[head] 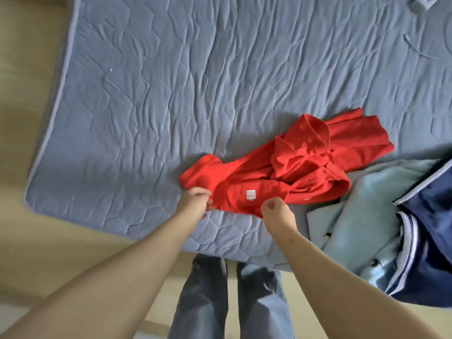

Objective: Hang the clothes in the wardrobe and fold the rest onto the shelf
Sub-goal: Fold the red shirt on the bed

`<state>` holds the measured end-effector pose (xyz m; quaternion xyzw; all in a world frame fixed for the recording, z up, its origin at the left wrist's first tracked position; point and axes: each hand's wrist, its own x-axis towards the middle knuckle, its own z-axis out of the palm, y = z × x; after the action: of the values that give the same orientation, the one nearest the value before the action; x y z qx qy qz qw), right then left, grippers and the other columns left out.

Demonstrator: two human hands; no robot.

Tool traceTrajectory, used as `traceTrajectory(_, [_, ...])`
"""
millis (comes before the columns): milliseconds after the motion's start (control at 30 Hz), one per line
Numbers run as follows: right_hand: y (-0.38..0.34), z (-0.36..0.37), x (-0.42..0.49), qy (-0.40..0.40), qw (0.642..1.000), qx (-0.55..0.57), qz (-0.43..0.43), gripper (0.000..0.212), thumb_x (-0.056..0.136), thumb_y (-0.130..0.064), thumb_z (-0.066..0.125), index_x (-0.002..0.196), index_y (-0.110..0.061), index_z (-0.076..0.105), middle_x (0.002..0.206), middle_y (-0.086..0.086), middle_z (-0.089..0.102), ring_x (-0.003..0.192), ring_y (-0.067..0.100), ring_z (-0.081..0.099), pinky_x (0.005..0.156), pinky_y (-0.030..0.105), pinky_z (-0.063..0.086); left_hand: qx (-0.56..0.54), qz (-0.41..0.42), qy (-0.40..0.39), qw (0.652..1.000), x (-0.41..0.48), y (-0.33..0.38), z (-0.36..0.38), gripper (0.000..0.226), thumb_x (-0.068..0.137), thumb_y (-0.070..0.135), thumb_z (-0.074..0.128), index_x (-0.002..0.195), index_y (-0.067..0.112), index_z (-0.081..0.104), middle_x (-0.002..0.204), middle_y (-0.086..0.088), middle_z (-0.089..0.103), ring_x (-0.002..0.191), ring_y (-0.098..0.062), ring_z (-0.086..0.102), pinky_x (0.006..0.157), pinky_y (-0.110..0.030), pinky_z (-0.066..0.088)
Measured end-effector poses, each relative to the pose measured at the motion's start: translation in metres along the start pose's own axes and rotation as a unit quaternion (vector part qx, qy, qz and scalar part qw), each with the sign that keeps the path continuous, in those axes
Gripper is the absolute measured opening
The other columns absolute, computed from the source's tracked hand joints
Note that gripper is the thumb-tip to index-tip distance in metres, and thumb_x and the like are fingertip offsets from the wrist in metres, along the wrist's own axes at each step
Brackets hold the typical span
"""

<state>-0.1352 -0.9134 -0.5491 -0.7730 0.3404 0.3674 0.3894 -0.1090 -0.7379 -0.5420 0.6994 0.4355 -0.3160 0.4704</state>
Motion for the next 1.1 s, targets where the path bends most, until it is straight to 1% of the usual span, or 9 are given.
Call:
traceTrajectory(133, [0.043,-0.027,0.039,0.028,0.997,0.019,0.068,0.022,0.09,-0.018,0.045,0.107,-0.01,0.058,0.106,0.013,0.063,0.098,0.031,0.056,0.075,0.026,0.034,0.096,0.049,-0.049,0.993,0.012,-0.001,0.061,0.02,0.091,0.006,0.047,0.083,0.019,0.06,0.074,0.0,0.06,0.053,-0.006,0.06,0.046,-0.013,0.041])
traceTrajectory(200, [0.061,-0.038,0.055,0.038,0.995,0.032,0.087,0.021,0.09,-0.019,0.045,0.106,-0.012,0.056,0.098,0.011,0.06,0.088,0.028,0.052,0.074,0.025,0.032,0.183,0.091,-0.087,0.975,0.016,-0.004,0.091,0.014,0.085,0.013,0.061,0.097,0.02,0.061,0.093,-0.002,0.063,0.082,-0.016,0.063,0.068,-0.019,0.046])
traceTrajectory(367, [0.079,-0.054,0.085,0.067,0.971,0.171,0.154,0.006,0.084,-0.012,0.05,0.087,-0.017,0.049,0.071,0.001,0.046,0.067,0.021,0.045,0.063,0.028,0.035,0.376,0.148,-0.139,0.904,0.024,-0.016,0.14,0.092,0.069,0.039,0.077,0.143,0.024,0.026,0.143,-0.007,0.028,0.129,-0.026,0.037,0.105,-0.035,0.034])
traceTrajectory(500, [0.073,-0.065,0.102,0.076,0.877,0.401,0.255,0.027,0.079,-0.01,0.06,0.1,-0.023,0.048,0.078,0.001,0.047,0.062,0.016,0.043,0.056,0.026,0.04,0.489,0.121,-0.064,0.861,0.031,-0.02,0.158,0.087,0.077,0.047,0.066,0.145,0.025,0.018,0.148,-0.005,0.022,0.128,-0.032,0.039,0.099,-0.043,0.033])
traceTrajectory(600, [0.069,-0.069,0.106,0.05,0.858,0.44,0.259,0.018,0.081,-0.011,0.06,0.09,-0.023,0.051,0.077,-0.002,0.051,0.064,0.014,0.047,0.058,0.024,0.042,0.446,0.153,-0.006,0.882,0.043,-0.016,0.158,0.043,0.092,0.027,0.05,0.133,0.016,0.043,0.137,-0.011,0.044,0.121,-0.033,0.047,0.093,-0.039,0.037])
traceTrajectory(700, [0.069,-0.069,0.104,0.063,0.855,0.454,0.241,0.013,0.085,-0.014,0.058,0.077,-0.021,0.05,0.073,-0.003,0.052,0.064,0.013,0.049,0.059,0.023,0.041,0.405,0.121,0.014,0.906,0.052,-0.006,0.146,0.034,0.095,0.022,0.044,0.126,0.014,0.053,0.129,-0.015,0.056,0.119,-0.034,0.05,0.092,-0.034,0.038])
traceTrajectory(900, [0.053,-0.071,0.072,0.167,0.952,0.246,0.074,0.018,0.076,-0.005,0.055,0.069,-0.019,0.045,0.062,-0.007,0.051,0.061,0.016,0.047,0.064,0.022,0.032,0.259,0.108,0.039,0.959,0.036,0.009,0.103,0.023,0.088,0.017,0.057,0.11,0.014,0.063,0.116,-0.008,0.064,0.11,-0.026,0.056,0.089,-0.027,0.038])
traceTrajectory(1000, [0.025,-0.082,0.048,0.214,0.954,0.211,0.006,0.02,0.079,-0.001,0.047,0.09,-0.018,0.051,0.064,-0.014,0.05,0.07,0.022,0.05,0.057,0.018,0.027,0.234,0.116,0.021,0.965,0.018,0.024,0.083,0.023,0.086,0.012,0.058,0.109,0.011,0.064,0.115,-0.01,0.065,0.11,-0.026,0.057,0.093,-0.03,0.039])
traceTrajectory(1100, [-0.015,-0.1,0.022,0.2,0.961,0.179,-0.059,0.042,0.082,-0.001,0.043,0.118,-0.018,0.056,0.086,0.003,0.068,0.087,0.029,0.058,0.075,0.023,0.04,0.242,0.14,0.004,0.96,-0.009,0.048,0.063,0.021,0.086,0.012,0.059,0.106,0.012,0.066,0.11,-0.011,0.067,0.106,-0.027,0.059,0.086,-0.029,0.041])
